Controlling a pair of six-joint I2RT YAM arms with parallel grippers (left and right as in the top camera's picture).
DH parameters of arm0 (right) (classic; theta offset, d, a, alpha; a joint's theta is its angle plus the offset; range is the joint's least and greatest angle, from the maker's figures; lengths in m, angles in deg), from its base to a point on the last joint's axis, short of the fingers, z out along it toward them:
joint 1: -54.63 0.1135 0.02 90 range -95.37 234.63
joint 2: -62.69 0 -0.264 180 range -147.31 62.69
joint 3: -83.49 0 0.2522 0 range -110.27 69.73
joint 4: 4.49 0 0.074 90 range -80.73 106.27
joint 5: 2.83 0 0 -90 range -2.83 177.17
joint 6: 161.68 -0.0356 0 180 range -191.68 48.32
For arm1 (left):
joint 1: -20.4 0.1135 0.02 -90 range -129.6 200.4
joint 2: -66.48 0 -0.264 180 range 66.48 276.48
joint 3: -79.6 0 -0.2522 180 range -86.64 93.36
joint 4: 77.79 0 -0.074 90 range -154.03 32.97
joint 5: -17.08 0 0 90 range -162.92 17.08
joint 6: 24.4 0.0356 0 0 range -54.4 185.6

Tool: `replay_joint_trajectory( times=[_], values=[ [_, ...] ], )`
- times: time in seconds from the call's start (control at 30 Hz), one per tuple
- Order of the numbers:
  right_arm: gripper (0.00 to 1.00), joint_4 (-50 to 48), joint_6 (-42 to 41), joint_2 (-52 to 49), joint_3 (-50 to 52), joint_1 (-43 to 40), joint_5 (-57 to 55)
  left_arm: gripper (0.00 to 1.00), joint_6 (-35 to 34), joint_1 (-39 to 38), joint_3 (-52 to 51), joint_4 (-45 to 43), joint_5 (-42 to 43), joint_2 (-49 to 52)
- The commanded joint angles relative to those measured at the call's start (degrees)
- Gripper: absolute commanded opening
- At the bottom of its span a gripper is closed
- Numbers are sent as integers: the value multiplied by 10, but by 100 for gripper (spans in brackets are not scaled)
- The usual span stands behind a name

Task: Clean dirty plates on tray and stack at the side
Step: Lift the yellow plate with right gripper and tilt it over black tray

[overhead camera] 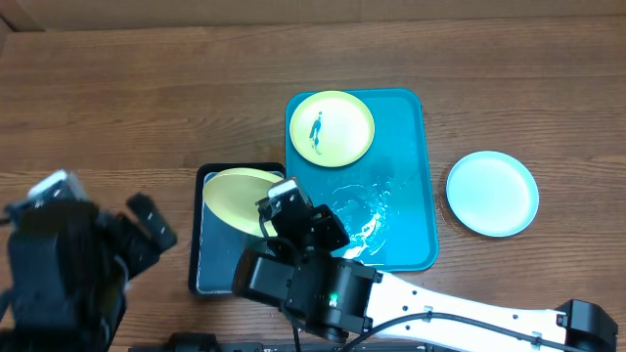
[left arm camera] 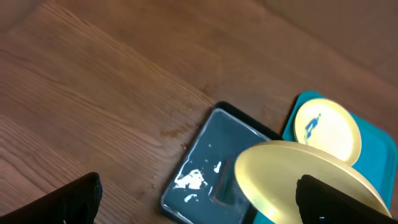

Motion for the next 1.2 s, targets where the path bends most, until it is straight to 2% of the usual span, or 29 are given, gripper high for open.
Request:
replay_joint_trajectory(
  times=[0.0,0.3,0.5,0.8,0.97,1.1,1.17],
  values=[
    [4,-1,-7,1,-9,6,-62,100,-16,3,4,-1,-24,2],
    [4,-26,0,2,-9,6,-123,100,-16,3,4,-1,-24,2],
    [4,-64,70,2,-9,7,-119,100,-15,3,4,-1,-24,2],
    [4,-68,71,2,-9,7,-110,100,-16,3,4,-1,-24,2],
    [4,-68,71,2,-9,2,-59,100,-16,3,4,-1,-24,2],
    [4,-68,15,2,1,-61,92,100,-15,3,4,-1,-24,2],
    [4,-67,-22,1,6,-118,208,100,-16,3,4,-1,-24,2]
  ],
)
